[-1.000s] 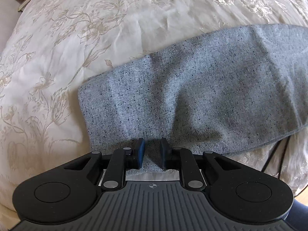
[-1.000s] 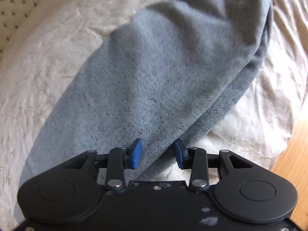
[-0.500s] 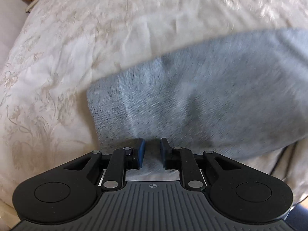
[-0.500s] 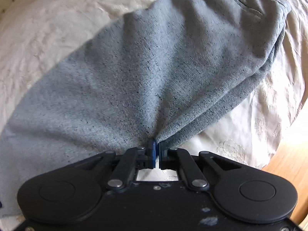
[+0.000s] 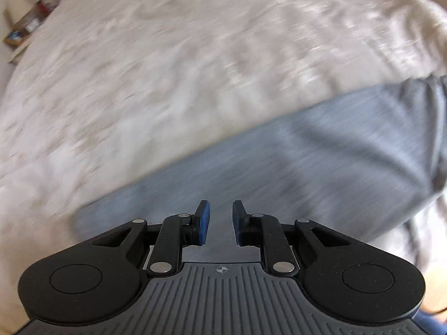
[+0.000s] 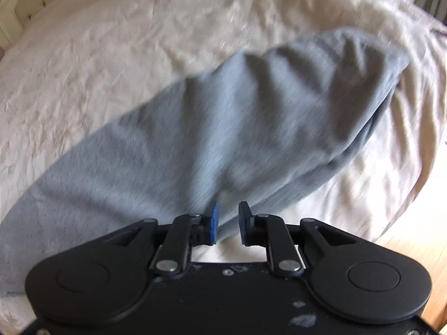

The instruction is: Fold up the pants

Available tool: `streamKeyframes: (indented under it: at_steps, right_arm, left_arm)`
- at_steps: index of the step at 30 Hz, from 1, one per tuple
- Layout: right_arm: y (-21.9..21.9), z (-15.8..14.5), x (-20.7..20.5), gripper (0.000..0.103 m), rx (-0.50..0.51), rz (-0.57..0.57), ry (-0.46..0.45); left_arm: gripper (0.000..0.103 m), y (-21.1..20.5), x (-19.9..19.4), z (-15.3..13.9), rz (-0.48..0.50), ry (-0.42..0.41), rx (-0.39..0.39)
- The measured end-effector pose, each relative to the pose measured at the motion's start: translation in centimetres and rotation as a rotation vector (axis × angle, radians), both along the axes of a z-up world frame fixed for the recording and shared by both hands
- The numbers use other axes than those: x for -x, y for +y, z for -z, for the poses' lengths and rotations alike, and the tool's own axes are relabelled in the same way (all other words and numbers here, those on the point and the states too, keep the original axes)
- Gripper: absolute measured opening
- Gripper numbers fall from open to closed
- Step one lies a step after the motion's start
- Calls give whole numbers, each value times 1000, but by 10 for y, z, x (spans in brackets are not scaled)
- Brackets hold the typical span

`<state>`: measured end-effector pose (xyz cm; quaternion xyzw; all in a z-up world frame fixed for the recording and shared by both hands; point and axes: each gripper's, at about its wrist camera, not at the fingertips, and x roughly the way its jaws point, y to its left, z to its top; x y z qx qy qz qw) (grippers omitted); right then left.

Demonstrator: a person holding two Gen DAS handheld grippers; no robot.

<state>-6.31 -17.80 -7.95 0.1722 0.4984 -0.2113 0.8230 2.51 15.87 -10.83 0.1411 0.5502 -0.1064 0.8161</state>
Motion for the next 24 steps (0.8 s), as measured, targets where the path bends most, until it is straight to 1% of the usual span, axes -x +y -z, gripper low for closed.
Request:
streamKeyframes:
  at_steps: [1, 2, 3, 5, 7, 8, 10, 11, 12, 13, 14, 15, 16, 18, 19, 20, 21, 23, 24]
  right_arm:
    - [-15, -3, 3, 39, 14, 21, -6]
    - [-30, -3, 3, 43, 27, 45, -6]
    - [-45, -1, 2, 43, 29, 68, 2]
    - [-78, 4, 1, 43, 2, 117, 6]
    - [-107, 10, 0, 43, -38, 160, 20]
    - [-118, 14, -3, 43, -60, 173, 28]
    - [-135, 20, -9, 43, -93, 179, 34]
    - [-143, 22, -10, 42, -110, 174, 32]
    - [-148, 24, -10, 39, -127, 171, 34]
    - [-153, 26, -12, 20, -152, 168, 35]
    - [-158, 26, -13, 7, -177, 158, 33]
    - [-160, 24, -14, 7, -184, 138, 25]
    - [-161, 17, -15, 6, -172, 89, 16]
    - [-160, -2, -12, 4, -110, 9, 10]
    - [-163, -8, -8, 4, -87, -1, 19]
    - [-169, -7, -4, 3, -85, 8, 36]
    - [-174, 1, -1, 3, -90, 15, 71]
    - [-181, 20, 0, 6, -123, 15, 134]
    - [-183, 25, -2, 9, -151, 6, 149]
  left_arm:
    - [18, -17, -2, 1, 10, 7, 14]
    - [18, -28, -5, 4, 17, 15, 20]
    - [18, -43, -6, 7, 27, 21, 27]
    - [18, -69, -2, 15, 47, 44, 55]
    - [18, -86, -3, 31, 57, 93, 59]
    - [18, -94, -2, 42, 59, 126, 41]
    - [18, -102, 1, 68, 49, 199, -24]
    - [18, -103, 4, 77, 42, 214, -48]
    - [18, -103, 8, 81, 36, 208, -67]
    - [18, -103, 10, 81, 35, 201, -75]
    - [18, -102, 11, 80, 32, 201, -80]
    - [18, -102, 11, 79, 27, 205, -85]
    - [18, -101, 10, 78, 16, 211, -91]
    - [18, -103, 6, 70, -8, 197, -105]
    - [18, -103, 6, 63, -19, 175, -102]
    - [18, -102, 5, 59, -26, 160, -94]
    - [18, -103, 4, 56, -36, 153, -84]
    - [18, -107, 1, 59, -45, 175, -83]
    - [18, -111, 1, 65, -39, 192, -102]
